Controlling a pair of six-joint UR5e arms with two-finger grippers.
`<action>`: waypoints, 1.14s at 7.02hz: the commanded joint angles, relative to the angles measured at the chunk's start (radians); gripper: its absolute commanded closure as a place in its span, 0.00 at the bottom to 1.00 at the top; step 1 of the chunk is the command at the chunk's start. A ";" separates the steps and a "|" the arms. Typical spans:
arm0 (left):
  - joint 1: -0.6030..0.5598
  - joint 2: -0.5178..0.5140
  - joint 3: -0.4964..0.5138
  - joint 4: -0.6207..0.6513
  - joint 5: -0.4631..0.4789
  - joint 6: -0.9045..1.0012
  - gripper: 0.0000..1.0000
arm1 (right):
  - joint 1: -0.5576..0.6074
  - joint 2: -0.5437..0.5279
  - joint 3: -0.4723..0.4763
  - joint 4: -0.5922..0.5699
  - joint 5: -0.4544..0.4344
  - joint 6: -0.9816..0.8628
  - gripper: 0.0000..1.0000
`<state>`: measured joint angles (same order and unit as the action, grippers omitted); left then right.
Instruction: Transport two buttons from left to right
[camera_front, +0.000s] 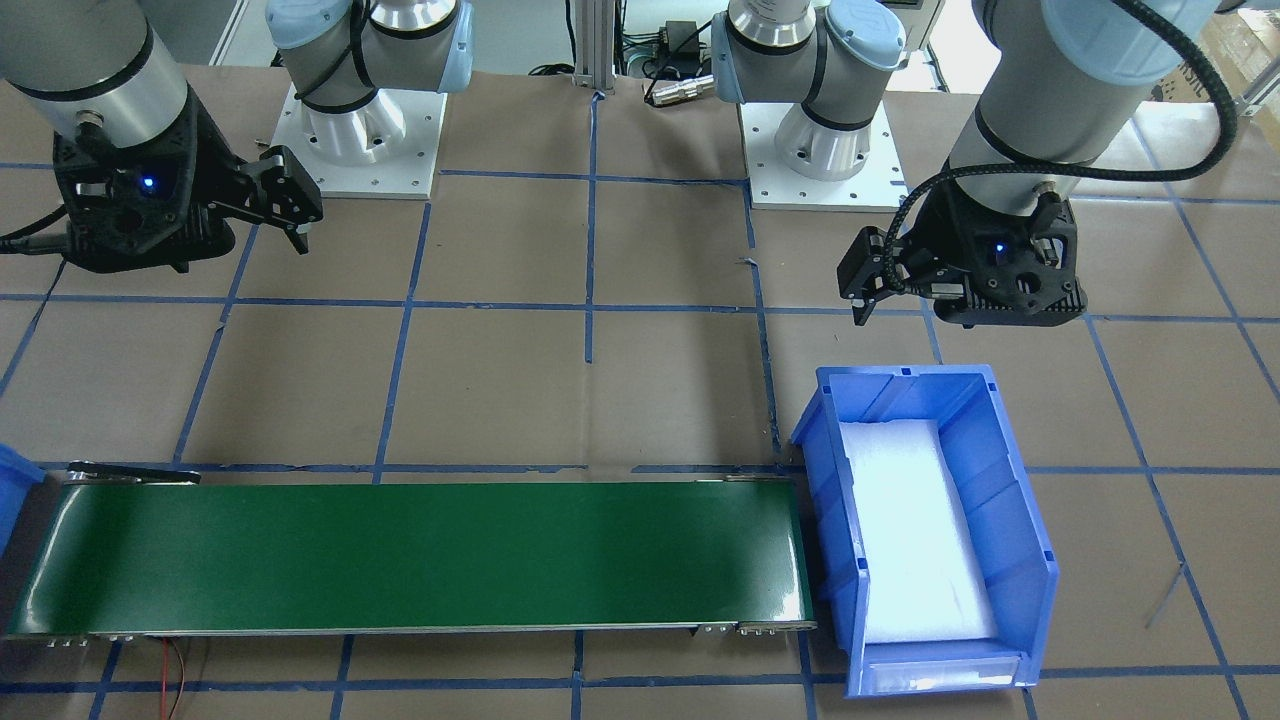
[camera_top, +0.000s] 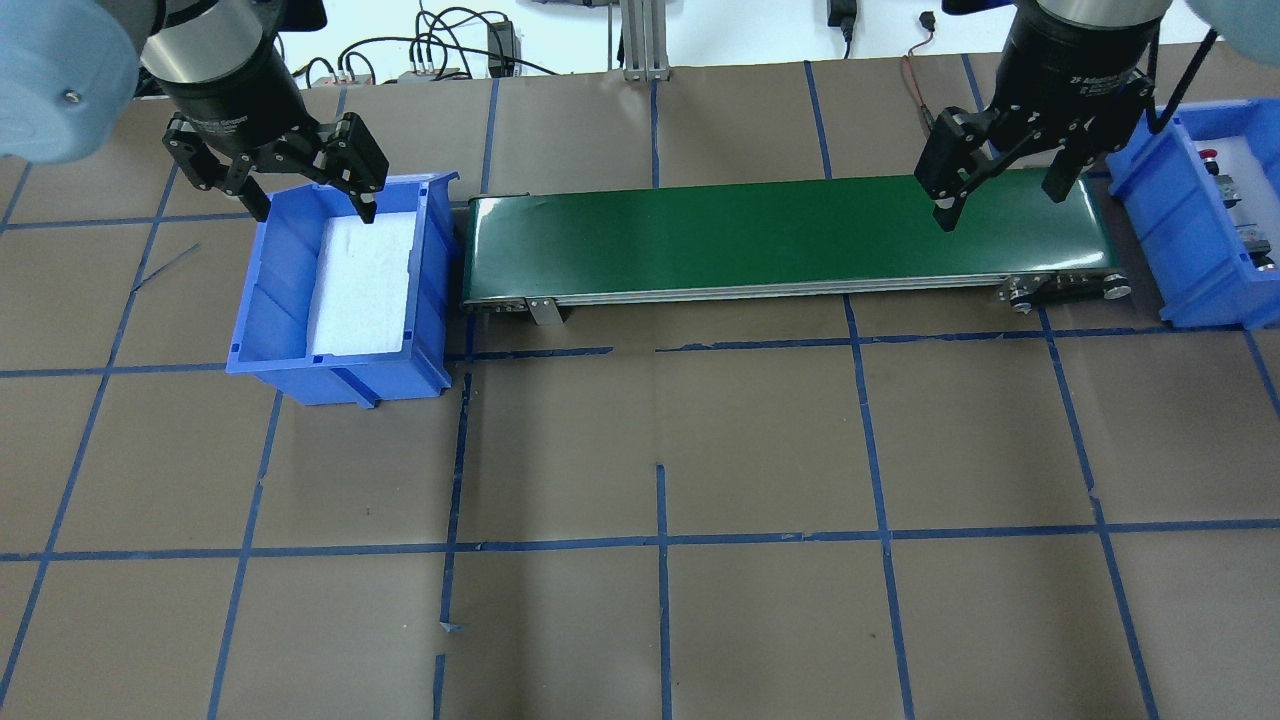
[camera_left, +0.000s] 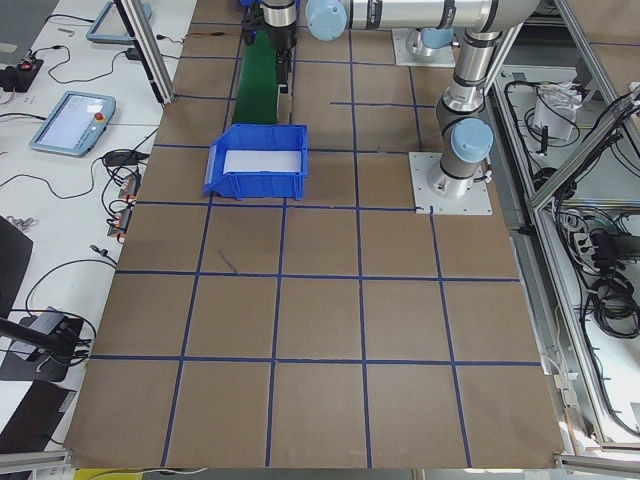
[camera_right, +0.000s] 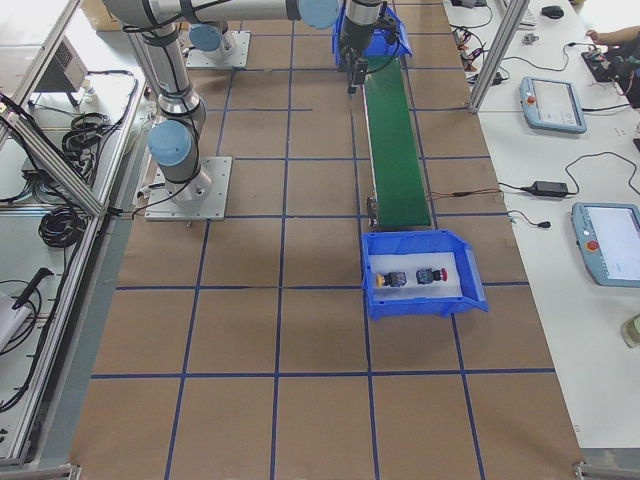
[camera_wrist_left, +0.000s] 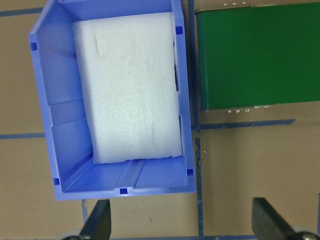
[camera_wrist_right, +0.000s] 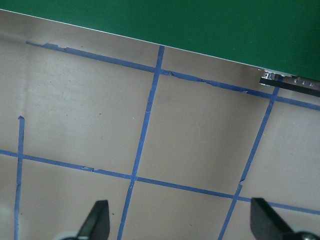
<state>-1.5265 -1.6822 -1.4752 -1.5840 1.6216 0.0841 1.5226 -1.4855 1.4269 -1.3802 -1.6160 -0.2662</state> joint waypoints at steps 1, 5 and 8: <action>0.002 0.007 -0.010 -0.010 0.003 0.000 0.00 | -0.001 0.001 0.004 0.004 0.011 0.025 0.00; 0.008 -0.004 -0.017 0.004 0.000 0.002 0.00 | -0.004 0.001 0.006 -0.006 0.015 0.016 0.00; 0.008 -0.004 -0.022 0.004 0.000 0.002 0.00 | -0.007 0.005 0.007 -0.023 0.002 0.015 0.00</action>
<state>-1.5187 -1.6883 -1.4952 -1.5801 1.6203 0.0859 1.5164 -1.4812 1.4340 -1.3997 -1.6078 -0.2509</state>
